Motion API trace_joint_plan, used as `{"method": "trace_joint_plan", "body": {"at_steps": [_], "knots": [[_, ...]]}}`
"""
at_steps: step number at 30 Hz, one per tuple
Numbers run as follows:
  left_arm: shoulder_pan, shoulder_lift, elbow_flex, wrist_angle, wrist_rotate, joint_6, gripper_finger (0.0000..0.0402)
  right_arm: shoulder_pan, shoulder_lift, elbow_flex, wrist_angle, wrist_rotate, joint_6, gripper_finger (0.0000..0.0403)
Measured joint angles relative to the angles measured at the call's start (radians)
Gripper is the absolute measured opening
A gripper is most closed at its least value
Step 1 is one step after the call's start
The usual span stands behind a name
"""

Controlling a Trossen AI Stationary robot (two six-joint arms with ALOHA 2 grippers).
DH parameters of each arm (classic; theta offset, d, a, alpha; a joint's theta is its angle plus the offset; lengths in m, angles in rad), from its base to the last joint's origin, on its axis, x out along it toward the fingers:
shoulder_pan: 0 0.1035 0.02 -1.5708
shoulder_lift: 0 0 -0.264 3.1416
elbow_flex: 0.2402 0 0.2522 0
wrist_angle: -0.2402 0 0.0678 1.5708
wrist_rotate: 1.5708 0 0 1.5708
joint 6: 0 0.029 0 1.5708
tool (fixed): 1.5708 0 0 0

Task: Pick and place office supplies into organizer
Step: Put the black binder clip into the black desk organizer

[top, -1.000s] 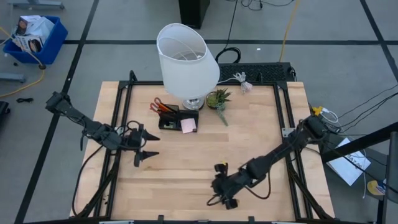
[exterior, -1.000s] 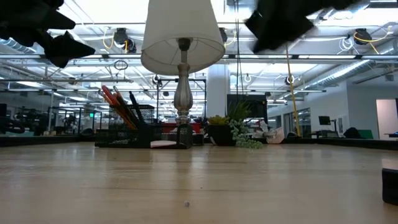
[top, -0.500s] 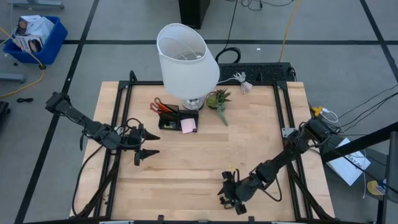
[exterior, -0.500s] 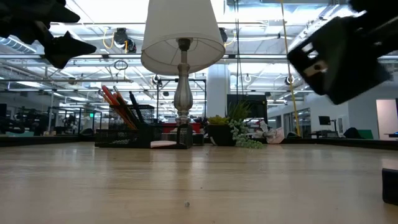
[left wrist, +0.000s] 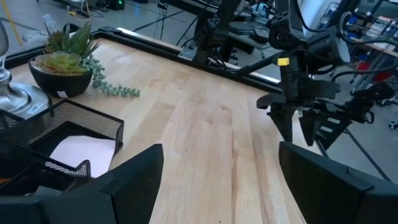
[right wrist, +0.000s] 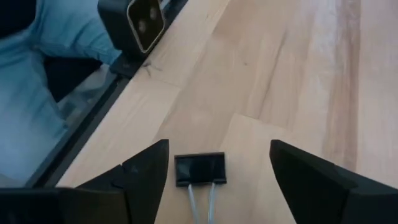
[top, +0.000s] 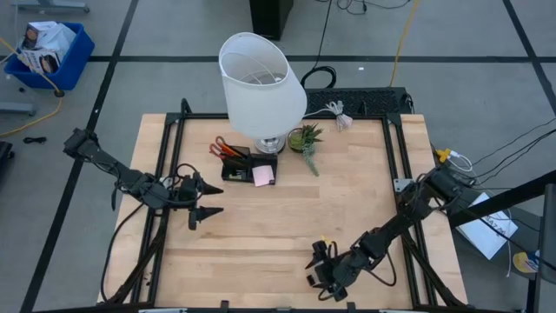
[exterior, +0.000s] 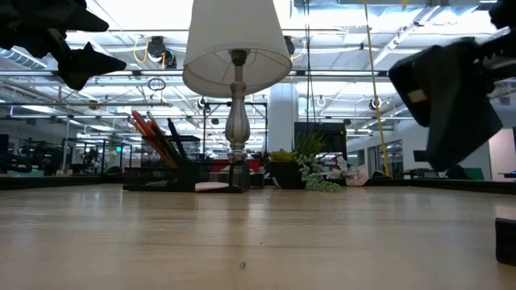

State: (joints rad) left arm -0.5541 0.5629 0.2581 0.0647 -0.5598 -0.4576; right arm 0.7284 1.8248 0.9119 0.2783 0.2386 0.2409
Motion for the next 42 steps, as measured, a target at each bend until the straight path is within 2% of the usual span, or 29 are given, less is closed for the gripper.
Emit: {"method": "trace_joint_plan", "body": {"at_steps": [7, 16, 22, 30, 36, 42], "knots": [[0.0, 0.0, 0.0, -0.001, -0.031, 0.0, 0.0319, 0.011, 0.007, -0.015, 0.011, 0.024, 0.003, 0.0264], [0.0, 0.0, 0.0, -0.001, -0.045, 0.003, 0.0319, 0.028, 0.008, -0.05, 0.113, 0.059, -0.031, 0.0262], [0.0, 0.0, 0.0, -0.002, -0.045, 0.003, 0.0319, 0.026, 0.096, -0.049, 0.234, 0.048, -0.046, 0.0265], [0.0, 0.0, 0.0, -0.001, -0.046, 0.003, 0.0319, 0.039, 0.143, -0.049, 0.247, 0.048, -0.044, 0.0261], [0.0, 0.0, 0.001, -0.001, -0.071, 0.004, 0.0319, 0.04, 0.15, -0.048, 0.243, 0.051, -0.049, 0.0238], [0.0, 0.0, 0.001, -0.001, -0.07, 0.003, 0.0319, 0.038, 0.15, -0.047, 0.222, 0.049, -0.051, 0.0179]]}}
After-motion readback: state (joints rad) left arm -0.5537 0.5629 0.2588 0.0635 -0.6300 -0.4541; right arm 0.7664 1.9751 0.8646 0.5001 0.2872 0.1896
